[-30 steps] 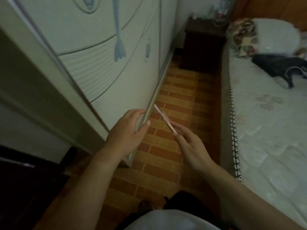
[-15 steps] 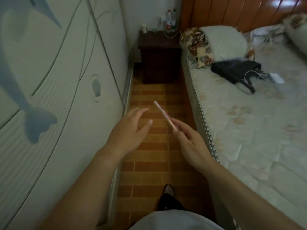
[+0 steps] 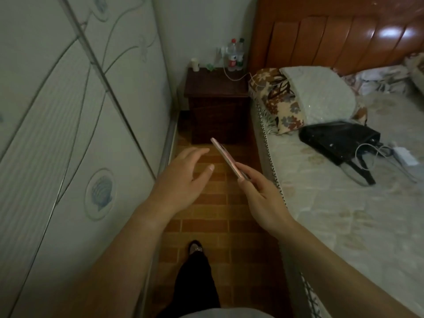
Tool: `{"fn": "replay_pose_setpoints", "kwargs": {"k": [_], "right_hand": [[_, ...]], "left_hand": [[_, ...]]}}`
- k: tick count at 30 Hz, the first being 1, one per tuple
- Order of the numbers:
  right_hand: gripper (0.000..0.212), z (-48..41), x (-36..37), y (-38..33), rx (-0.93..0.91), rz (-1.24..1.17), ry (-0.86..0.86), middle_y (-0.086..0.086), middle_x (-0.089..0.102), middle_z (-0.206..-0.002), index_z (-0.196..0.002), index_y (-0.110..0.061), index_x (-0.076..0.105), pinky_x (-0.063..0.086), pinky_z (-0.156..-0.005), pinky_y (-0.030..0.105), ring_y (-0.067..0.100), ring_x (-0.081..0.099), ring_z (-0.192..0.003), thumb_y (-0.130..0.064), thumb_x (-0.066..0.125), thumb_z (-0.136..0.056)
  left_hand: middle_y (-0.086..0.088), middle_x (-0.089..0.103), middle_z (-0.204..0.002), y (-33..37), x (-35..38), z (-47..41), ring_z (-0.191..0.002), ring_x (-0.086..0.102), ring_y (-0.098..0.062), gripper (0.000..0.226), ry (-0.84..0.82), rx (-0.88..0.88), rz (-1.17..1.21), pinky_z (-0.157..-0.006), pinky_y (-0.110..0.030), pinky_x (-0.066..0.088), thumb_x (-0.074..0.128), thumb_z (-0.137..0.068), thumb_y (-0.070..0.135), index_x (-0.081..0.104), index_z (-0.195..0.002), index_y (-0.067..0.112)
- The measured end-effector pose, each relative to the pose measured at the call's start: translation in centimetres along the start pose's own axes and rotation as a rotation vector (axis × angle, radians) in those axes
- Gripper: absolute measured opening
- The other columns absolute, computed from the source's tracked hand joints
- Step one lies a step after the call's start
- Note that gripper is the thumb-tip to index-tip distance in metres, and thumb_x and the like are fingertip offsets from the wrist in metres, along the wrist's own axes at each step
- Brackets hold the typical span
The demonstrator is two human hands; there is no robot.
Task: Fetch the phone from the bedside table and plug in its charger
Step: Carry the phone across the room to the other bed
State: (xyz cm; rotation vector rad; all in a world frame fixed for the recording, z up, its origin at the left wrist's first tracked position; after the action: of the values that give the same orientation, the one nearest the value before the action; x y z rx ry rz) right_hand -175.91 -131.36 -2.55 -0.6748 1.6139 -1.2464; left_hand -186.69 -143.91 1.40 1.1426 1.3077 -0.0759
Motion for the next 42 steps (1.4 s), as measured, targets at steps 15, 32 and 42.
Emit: {"fn": "replay_pose_setpoints", "kwargs": {"k": [15, 32, 42], "right_hand": [[0.035, -28.2, -3.1, 1.1, 0.045, -0.026, 0.157, -0.026, 0.052, -0.108, -0.128, -0.038, 0.046, 0.035, -0.068, -0.003, -0.018, 0.048, -0.094, -0.037, 0.042, -0.093], [0.037, -60.0, -13.8, 7.5, 0.039, -0.001, 0.113, -0.035, 0.046, -0.111, -0.131, -0.034, 0.044, 0.034, -0.076, -0.001, -0.019, 0.043, -0.102, -0.034, 0.043, -0.094], [0.03, -72.6, -18.8, 9.5, 0.06, 0.047, 0.219, -0.032, 0.046, -0.105, -0.119, -0.042, 0.049, 0.031, -0.073, -0.004, -0.024, 0.042, -0.097, -0.026, 0.044, -0.094]], "left_hand": [[0.004, 0.04, -0.141, -7.8, -0.2, -30.8, -0.123, 0.04, -0.009, 0.047, -0.126, 0.127, -0.012, -0.089, -0.023, 0.032, 0.042, -0.089, 0.046, 0.039, -0.134, 0.031], [0.004, 0.04, -0.14, -11.5, 4.8, -62.7, -0.119, 0.044, -0.011, 0.049, -0.113, 0.082, -0.046, -0.088, -0.032, 0.047, 0.042, -0.089, 0.046, 0.039, -0.134, 0.028], [0.004, 0.04, -0.14, -12.2, 8.9, -78.7, -0.122, 0.041, -0.012, 0.048, -0.213, 0.192, -0.01, -0.089, -0.037, 0.047, 0.041, -0.089, 0.046, 0.039, -0.134, 0.029]]}}
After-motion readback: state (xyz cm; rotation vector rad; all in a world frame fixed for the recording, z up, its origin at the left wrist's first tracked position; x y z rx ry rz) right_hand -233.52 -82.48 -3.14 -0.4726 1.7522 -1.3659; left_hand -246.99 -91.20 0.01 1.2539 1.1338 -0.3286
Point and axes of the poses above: each hand's wrist, its own z-axis away from the middle knuckle, its own x-axis out of the palm, y = z × x, the point moved 8 cm from there along -z, towards the middle knuckle
